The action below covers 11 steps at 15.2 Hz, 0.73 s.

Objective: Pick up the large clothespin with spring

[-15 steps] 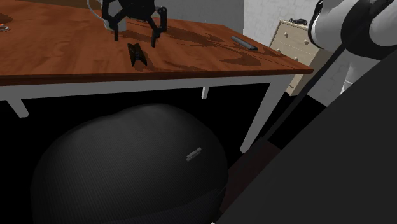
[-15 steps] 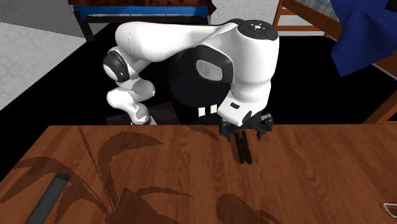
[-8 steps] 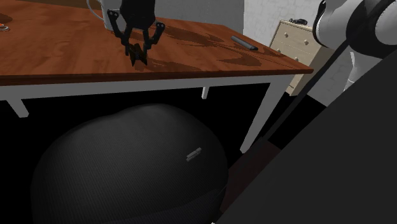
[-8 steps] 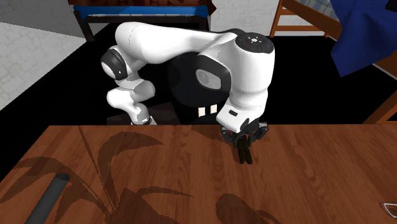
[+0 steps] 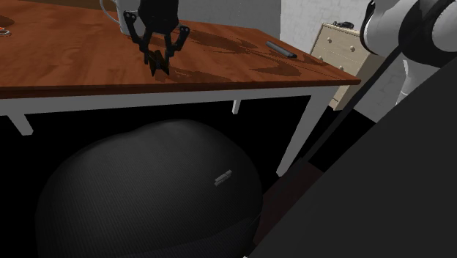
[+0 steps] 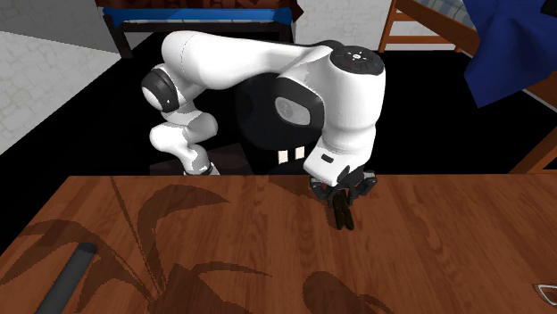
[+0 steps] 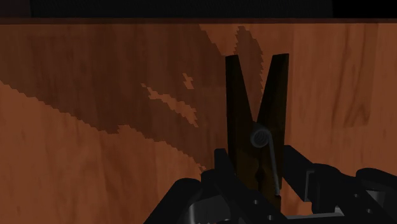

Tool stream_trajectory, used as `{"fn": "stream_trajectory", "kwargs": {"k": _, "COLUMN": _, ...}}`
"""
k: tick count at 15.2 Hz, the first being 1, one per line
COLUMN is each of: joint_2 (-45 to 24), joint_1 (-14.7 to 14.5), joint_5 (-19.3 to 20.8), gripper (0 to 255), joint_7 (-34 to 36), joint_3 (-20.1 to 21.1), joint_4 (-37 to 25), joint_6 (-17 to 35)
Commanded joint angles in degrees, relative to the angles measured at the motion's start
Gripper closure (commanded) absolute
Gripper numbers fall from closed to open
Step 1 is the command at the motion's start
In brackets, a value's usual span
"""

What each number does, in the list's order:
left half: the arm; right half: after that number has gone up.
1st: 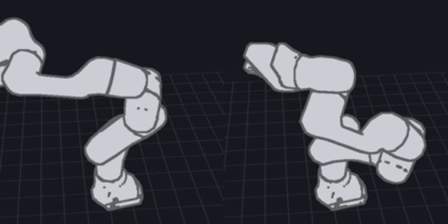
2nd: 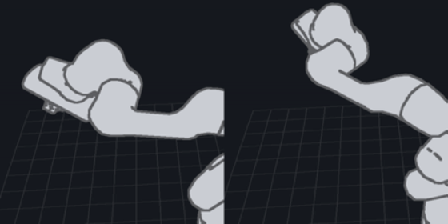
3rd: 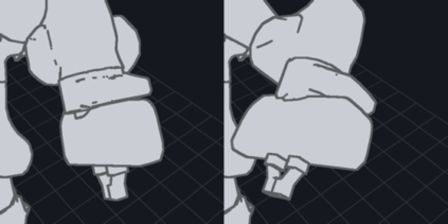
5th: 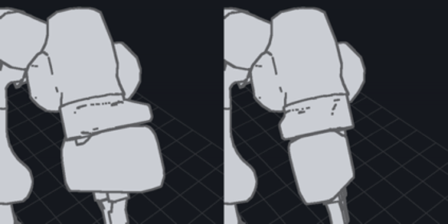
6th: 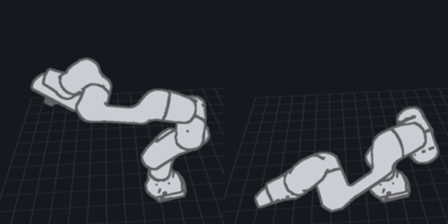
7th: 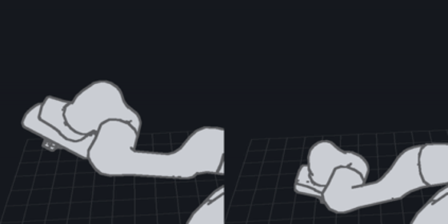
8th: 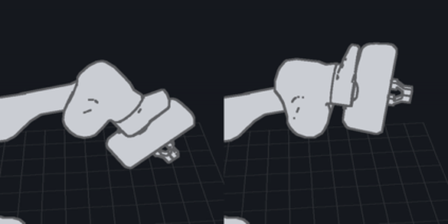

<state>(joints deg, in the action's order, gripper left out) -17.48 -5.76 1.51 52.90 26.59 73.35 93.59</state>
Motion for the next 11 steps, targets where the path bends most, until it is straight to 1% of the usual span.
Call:
{"fn": "stream_trajectory", "kwargs": {"k": 1, "joint_2": -0.35, "joint_1": -0.17, "joint_5": 0.1, "gripper": 255, "joint_7": 0.1, "joint_3": 0.03, "joint_4": -0.99, "joint_6": -0.79}}
{"fn": "stream_trajectory", "kwargs": {"k": 7, "joint_2": -2.81, "joint_1": -1.56, "joint_5": 1.27, "gripper": 255, "joint_7": 0.91, "joint_3": 0.12, "joint_4": -9.28, "joint_6": -6.71}}
{"fn": "stream_trajectory", "kwargs": {"k": 11, "joint_2": -5.31, "joint_1": -3.03, "joint_5": 2.44, "gripper": 255, "joint_7": 1.52, "joint_3": 0.12, "joint_4": -16.29, "joint_6": -11.29}}
